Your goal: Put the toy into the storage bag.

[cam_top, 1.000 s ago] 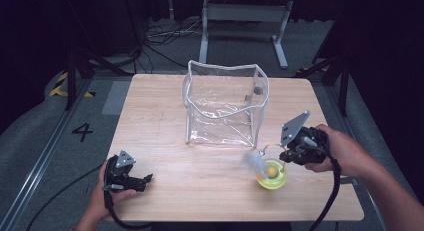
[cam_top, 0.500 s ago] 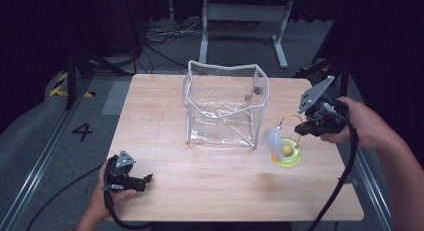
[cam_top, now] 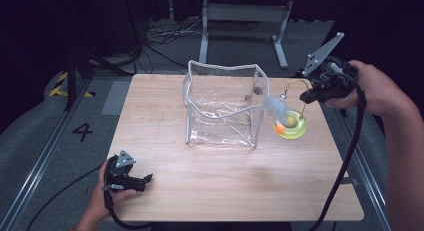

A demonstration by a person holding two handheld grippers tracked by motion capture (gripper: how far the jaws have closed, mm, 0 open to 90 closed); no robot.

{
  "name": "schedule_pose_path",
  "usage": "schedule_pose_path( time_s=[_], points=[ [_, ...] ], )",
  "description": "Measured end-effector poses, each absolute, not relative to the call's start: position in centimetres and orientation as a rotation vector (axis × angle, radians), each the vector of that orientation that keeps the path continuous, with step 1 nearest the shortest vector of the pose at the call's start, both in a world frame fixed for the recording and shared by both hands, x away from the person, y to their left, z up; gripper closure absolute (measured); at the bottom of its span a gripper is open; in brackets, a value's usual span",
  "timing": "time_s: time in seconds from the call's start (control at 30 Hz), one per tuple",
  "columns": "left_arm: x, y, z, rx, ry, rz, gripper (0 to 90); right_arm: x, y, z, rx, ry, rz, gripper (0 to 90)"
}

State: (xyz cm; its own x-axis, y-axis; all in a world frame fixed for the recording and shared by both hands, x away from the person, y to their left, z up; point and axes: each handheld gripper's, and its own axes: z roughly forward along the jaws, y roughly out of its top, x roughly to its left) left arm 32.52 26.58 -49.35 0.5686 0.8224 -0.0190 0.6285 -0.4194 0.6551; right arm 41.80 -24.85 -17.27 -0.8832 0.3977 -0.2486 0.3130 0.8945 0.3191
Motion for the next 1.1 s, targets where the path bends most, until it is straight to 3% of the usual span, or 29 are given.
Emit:
schedule_pose_path(
  time_s=[0.57, 1.1],
  points=[
    [32.5, 26.6, -49.3, 2.185, 1.155, 0.407, 0.8, 44.8, -22.7, -11.3, 0.568, 2.672, 0.39, 88.5],
    [32.5, 26.6, -49.3, 2.189, 1.156, 0.405, 0.8, 47.9, -17.2, -10.1, 0.488, 2.643, 0.442, 88.4]
  ],
)
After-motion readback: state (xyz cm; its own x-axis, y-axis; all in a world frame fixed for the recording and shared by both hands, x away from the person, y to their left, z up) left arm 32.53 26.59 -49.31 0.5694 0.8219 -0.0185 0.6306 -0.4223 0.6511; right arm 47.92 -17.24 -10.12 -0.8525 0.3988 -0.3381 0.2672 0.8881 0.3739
